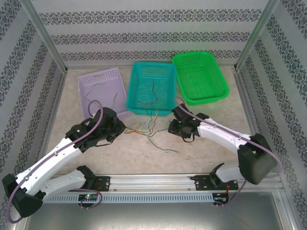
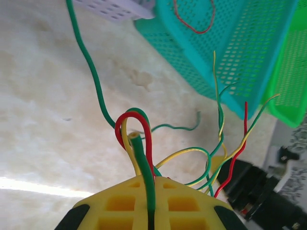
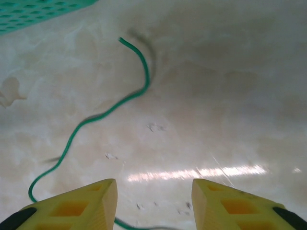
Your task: Untangle the cables
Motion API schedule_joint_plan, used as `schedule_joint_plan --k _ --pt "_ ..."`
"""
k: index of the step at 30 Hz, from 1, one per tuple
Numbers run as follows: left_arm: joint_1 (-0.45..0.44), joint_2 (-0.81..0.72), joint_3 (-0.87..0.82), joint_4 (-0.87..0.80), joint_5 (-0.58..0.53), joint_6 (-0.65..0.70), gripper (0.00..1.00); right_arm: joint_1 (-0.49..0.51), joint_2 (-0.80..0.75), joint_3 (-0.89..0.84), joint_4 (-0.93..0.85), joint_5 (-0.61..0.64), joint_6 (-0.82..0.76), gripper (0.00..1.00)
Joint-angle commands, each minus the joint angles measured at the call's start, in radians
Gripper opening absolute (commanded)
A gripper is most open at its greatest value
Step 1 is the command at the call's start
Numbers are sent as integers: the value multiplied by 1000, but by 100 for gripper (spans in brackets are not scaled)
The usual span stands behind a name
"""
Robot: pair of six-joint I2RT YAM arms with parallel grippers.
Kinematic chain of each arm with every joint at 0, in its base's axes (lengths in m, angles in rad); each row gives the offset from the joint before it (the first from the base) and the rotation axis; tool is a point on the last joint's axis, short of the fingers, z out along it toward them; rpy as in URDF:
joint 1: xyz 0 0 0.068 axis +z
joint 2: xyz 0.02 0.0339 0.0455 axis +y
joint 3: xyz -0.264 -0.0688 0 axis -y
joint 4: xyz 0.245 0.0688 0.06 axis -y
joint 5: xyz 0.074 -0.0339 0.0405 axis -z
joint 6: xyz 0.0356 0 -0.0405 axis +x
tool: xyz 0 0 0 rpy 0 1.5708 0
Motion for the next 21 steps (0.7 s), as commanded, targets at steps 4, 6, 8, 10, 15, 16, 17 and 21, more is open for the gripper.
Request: schedule_joint_plan --k 4,6,8,10,15,16,17,21 --pt "10 -75 -82 -92 2 116 0 28 144 74 137 196 -30 43" --pt "10 -82 -99 -94 17 135 0 26 195 98 139 203 -51 43" --pt "10 -93 -116 -84 40 152 0 26 231 109 146 211 -58 43" --pt "9 -112 -122 -82 49 166 0 25 254 105 163 219 -53 45" --pt "9 -153 -135 -112 51 193 0 26 326 120 154 242 -33 44" --pt "9 -158 -138 -115 58 194 0 26 334 116 163 243 -28 44" --pt "9 -162 -143 -112 67 197 0 25 344 111 180 245 -26 44" --pt "10 -176 -155 -104 80 203 0 23 393 120 194 248 -12 36"
